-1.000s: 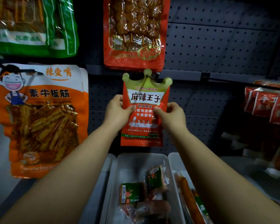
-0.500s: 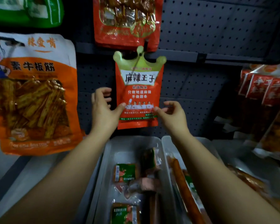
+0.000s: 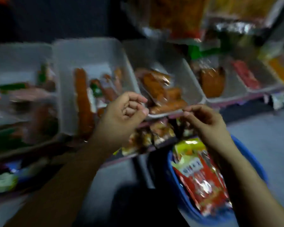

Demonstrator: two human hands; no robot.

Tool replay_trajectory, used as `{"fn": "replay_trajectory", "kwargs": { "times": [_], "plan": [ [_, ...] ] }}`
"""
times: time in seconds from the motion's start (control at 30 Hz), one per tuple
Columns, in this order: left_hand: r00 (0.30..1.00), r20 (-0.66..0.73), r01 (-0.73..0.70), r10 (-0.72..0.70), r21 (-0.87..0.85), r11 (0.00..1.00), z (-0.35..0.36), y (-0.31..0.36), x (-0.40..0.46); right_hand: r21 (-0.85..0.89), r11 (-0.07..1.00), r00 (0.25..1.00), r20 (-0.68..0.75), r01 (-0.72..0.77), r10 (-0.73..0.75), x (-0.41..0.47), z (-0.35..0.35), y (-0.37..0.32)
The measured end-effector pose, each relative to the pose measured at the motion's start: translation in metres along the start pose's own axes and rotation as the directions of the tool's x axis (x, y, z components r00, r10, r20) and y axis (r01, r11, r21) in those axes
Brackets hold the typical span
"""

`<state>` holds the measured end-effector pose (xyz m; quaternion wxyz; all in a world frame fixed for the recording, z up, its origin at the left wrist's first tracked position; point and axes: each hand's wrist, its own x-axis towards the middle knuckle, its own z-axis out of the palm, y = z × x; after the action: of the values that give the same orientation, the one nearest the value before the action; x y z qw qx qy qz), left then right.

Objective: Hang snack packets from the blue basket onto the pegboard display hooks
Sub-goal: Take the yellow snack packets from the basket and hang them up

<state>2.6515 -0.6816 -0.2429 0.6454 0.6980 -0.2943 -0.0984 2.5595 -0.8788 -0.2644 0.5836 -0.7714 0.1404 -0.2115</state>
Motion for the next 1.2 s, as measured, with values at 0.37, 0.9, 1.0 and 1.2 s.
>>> {"fn": "replay_trajectory", "kwargs": {
  "times": [0.37,0.9,1.0,1.2],
  "plan": [
    [0.791,0.213,0.548,-0.573,0.17,0.819,0.245,-0.168,-0.039,-0.406,0.739,0.835,-0.132,-0.537,0.534,-0.084,-0.195,0.204],
    [0.713,-0.083,0.701,-0.697,0.104,0.705,0.287,-0.209,-0.072,0.015,0.75,0.749,0.087,-0.661,0.657,-0.094,-0.146,0.268],
    [0.684,-0.005,0.724,-0.73,-0.121,0.679,0.291,-0.201,-0.073,0.229,0.757,0.788,0.09,-0.612,0.609,-0.09,-0.157,0.259],
    [0.63,-0.041,0.75,-0.775,-0.227,0.621,0.284,-0.195,-0.067,0.246,0.778,0.815,0.213,-0.578,0.538,-0.069,-0.144,0.242]
  ]
}}
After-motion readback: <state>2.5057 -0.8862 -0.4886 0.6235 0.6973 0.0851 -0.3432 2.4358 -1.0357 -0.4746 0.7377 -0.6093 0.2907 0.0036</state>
